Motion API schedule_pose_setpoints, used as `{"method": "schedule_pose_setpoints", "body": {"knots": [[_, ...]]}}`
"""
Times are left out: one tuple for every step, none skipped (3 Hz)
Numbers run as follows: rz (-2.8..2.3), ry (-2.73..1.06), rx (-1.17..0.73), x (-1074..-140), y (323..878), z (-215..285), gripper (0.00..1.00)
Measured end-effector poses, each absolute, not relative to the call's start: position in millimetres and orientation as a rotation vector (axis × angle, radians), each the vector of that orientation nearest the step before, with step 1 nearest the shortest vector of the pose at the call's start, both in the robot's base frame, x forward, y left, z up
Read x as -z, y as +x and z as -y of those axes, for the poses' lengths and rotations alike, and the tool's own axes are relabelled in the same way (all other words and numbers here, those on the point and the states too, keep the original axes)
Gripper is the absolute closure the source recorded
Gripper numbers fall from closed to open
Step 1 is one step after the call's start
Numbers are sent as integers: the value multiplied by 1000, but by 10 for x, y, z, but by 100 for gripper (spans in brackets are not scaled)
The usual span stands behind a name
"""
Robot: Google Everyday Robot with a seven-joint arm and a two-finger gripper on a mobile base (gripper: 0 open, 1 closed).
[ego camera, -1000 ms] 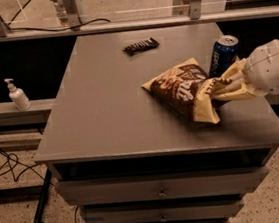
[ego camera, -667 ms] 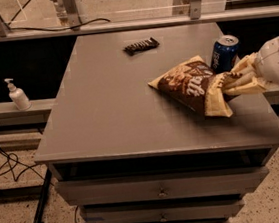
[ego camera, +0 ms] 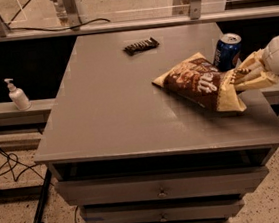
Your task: Move brown chip bag near pepsi can
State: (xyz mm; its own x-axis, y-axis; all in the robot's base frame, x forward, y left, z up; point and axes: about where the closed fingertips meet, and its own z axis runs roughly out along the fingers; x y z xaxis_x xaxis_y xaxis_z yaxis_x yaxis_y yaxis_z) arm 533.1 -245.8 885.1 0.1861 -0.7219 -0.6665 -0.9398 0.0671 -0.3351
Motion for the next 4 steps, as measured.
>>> {"method": "schedule_pose_setpoints", "body": {"knots": [[-1589, -1697, -373, -8838, 5376, 2540, 84], [-1584, -1691, -373, -8857, 5371, 2563, 59], [-1575, -1698, -381, -8862, 5331, 2546, 36], [-1563, -1706, -407, -8841, 5296, 2477, 13]]}}
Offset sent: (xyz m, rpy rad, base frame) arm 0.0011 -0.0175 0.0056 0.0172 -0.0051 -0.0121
